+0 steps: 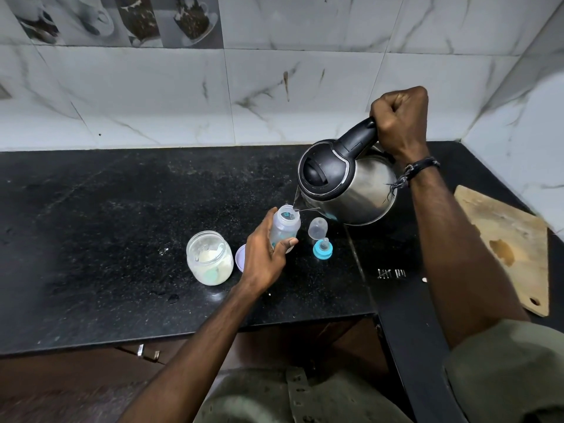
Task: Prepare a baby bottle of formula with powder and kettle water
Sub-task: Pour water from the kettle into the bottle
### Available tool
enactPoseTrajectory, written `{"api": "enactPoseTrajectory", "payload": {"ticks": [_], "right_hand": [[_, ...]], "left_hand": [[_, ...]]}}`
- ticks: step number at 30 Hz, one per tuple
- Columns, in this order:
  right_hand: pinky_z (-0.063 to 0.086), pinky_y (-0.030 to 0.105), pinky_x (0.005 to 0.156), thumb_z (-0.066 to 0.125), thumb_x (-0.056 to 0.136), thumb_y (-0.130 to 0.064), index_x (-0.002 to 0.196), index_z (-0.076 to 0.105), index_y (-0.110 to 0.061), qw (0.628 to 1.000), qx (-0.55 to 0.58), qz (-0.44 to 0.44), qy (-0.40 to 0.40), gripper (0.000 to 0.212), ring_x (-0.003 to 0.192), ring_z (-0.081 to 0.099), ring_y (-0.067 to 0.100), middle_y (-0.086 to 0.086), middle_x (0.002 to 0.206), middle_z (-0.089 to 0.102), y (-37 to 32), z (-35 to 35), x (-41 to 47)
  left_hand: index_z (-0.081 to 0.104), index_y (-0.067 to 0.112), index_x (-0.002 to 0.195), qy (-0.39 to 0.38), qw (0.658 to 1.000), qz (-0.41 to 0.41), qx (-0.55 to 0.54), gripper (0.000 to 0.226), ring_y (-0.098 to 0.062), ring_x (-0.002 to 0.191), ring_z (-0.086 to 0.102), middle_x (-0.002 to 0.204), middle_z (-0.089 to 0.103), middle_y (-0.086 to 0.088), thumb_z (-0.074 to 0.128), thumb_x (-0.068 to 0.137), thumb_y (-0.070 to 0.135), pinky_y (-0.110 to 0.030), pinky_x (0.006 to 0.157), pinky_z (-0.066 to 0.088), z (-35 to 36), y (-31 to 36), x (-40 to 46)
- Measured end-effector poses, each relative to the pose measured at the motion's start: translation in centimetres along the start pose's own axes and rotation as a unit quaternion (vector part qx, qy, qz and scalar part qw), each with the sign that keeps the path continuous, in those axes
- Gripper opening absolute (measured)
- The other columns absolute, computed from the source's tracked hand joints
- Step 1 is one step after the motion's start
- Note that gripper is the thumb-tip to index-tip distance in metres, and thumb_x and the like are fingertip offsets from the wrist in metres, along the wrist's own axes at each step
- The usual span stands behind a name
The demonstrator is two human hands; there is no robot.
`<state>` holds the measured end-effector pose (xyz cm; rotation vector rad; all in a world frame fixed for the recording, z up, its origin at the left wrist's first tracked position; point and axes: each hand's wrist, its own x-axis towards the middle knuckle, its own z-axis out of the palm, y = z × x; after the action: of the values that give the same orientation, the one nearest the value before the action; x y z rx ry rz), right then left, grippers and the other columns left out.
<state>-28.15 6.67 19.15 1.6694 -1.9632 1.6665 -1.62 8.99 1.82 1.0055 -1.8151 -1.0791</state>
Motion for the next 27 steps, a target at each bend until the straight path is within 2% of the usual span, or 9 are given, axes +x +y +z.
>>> {"api": "enactPoseTrajectory", "payload": {"ticks": [4, 8, 11, 14, 18, 22, 25, 27], "right_hand": [[0.019, 0.035, 0.045, 0.052, 0.067, -0.022, 0.044, 0.031, -0.008, 1.000, 0.005, 0.001, -0.001, 0.034, 0.048, 0.022, 0.015, 0.004, 0.048, 0.026, -0.11, -0.06, -0.02], [0.019, 0.035, 0.046, 0.051, 0.067, -0.021, 0.045, 0.032, -0.003, 1.000, 0.008, 0.005, 0.000, 0.034, 0.049, 0.022, 0.016, 0.005, 0.048, 0.025, -0.03, -0.10, -0.12], [0.018, 0.034, 0.046, 0.052, 0.067, -0.021, 0.044, 0.032, -0.005, 1.000, 0.010, 0.007, 0.000, 0.035, 0.049, 0.022, 0.016, 0.005, 0.048, 0.025, 0.00, -0.17, -0.25], [0.016, 0.031, 0.048, 0.052, 0.067, -0.021, 0.044, 0.029, -0.010, 1.000, 0.010, 0.005, 0.000, 0.034, 0.049, 0.021, 0.015, 0.004, 0.048, 0.024, -0.12, -0.25, -0.39], [0.020, 0.035, 0.045, 0.052, 0.067, -0.022, 0.044, 0.033, -0.003, 1.000, 0.006, 0.008, 0.005, 0.035, 0.049, 0.023, 0.016, 0.011, 0.047, 0.025, -0.06, -0.40, -0.41], [0.023, 0.037, 0.044, 0.052, 0.067, -0.022, 0.044, 0.035, -0.001, 1.000, 0.002, 0.009, 0.007, 0.035, 0.048, 0.024, 0.018, 0.022, 0.045, 0.029, -0.15, -0.50, -0.42], [0.021, 0.035, 0.045, 0.052, 0.067, -0.021, 0.043, 0.031, -0.008, 1.000, 0.003, 0.008, 0.004, 0.034, 0.049, 0.022, 0.017, 0.013, 0.047, 0.024, -0.29, -0.51, -0.43], [0.021, 0.036, 0.045, 0.052, 0.067, -0.021, 0.044, 0.031, -0.006, 1.000, 0.002, 0.006, 0.002, 0.034, 0.049, 0.022, 0.017, 0.008, 0.048, 0.025, -0.21, -0.56, -0.39]], "left_hand": [[0.050, 0.004, 0.149, 0.003, 1.000, 0.005, -0.001, 0.074, -0.019, 0.135, 0.059, 0.143, 0.065, -0.005, 0.072, 0.082, 0.027, -0.043, 0.114, 0.047, 0.04, 0.07, -0.07], [0.052, 0.003, 0.147, 0.006, 1.000, 0.010, -0.011, 0.072, -0.012, 0.132, 0.059, 0.142, 0.065, -0.002, 0.071, 0.082, 0.027, -0.037, 0.114, 0.047, -0.02, 0.37, -0.21], [0.052, 0.004, 0.147, 0.003, 1.000, 0.010, -0.013, 0.075, -0.016, 0.134, 0.059, 0.143, 0.065, -0.004, 0.070, 0.081, 0.032, -0.039, 0.115, 0.047, -0.05, 0.52, -0.32], [0.052, 0.003, 0.147, 0.001, 1.000, 0.011, -0.012, 0.071, -0.018, 0.133, 0.060, 0.141, 0.066, -0.005, 0.071, 0.082, 0.025, -0.039, 0.114, 0.047, -0.02, 0.54, -0.44], [0.053, 0.003, 0.145, -0.001, 1.000, 0.013, -0.017, 0.068, -0.013, 0.129, 0.062, 0.137, 0.068, -0.003, 0.070, 0.082, 0.021, -0.033, 0.112, 0.048, -0.02, 0.67, -0.58], [0.052, 0.004, 0.147, -0.003, 1.000, 0.011, -0.019, 0.069, -0.016, 0.131, 0.061, 0.139, 0.067, -0.004, 0.071, 0.083, 0.022, -0.036, 0.113, 0.048, 0.04, 0.57, -0.58], [0.052, 0.003, 0.147, -0.001, 1.000, 0.009, -0.021, 0.070, -0.016, 0.131, 0.061, 0.140, 0.067, -0.004, 0.072, 0.082, 0.023, -0.035, 0.113, 0.047, 0.11, 0.61, -0.57], [0.052, 0.003, 0.147, -0.001, 1.000, 0.011, -0.023, 0.070, -0.014, 0.131, 0.061, 0.140, 0.066, -0.003, 0.071, 0.083, 0.023, -0.034, 0.113, 0.047, 0.18, 0.60, -0.55]]}}
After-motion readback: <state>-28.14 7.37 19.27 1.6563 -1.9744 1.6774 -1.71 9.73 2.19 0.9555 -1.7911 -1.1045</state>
